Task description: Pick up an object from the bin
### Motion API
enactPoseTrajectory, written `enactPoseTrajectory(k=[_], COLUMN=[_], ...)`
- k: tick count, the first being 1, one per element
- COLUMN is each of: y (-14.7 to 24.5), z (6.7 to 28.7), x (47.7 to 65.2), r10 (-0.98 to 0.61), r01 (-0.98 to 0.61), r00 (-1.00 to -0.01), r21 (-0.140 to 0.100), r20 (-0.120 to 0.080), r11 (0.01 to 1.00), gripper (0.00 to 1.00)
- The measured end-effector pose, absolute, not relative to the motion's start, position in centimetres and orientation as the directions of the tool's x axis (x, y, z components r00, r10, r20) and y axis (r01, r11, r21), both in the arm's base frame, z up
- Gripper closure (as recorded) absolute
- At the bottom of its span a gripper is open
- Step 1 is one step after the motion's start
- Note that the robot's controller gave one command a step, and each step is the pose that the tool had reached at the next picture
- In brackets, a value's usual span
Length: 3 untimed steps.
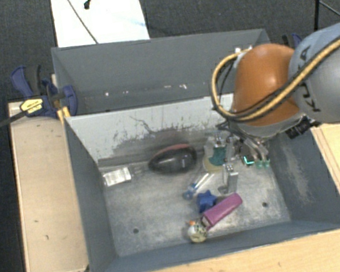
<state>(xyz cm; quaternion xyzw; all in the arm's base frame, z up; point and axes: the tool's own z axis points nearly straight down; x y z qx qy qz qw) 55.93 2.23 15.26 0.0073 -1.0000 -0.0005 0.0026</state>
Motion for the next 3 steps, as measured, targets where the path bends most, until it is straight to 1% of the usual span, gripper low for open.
enactPoseTrajectory(k=[1,2,3], y=[1.92,1.93,2.01], z=[7.62,7.84,7.66], x=[50.23,49.88,50.36], r10=[-0.196,-0.195,-0.193], r01=[-0.196,-0.195,-0.193], r00=[-0.981,-0.98,-0.981], r21=[0.0,0.003,0.001], r20=[0.005,0.026,-0.001], r11=[0.981,0.981,0.981], gripper=[0.0,1.0,0.0])
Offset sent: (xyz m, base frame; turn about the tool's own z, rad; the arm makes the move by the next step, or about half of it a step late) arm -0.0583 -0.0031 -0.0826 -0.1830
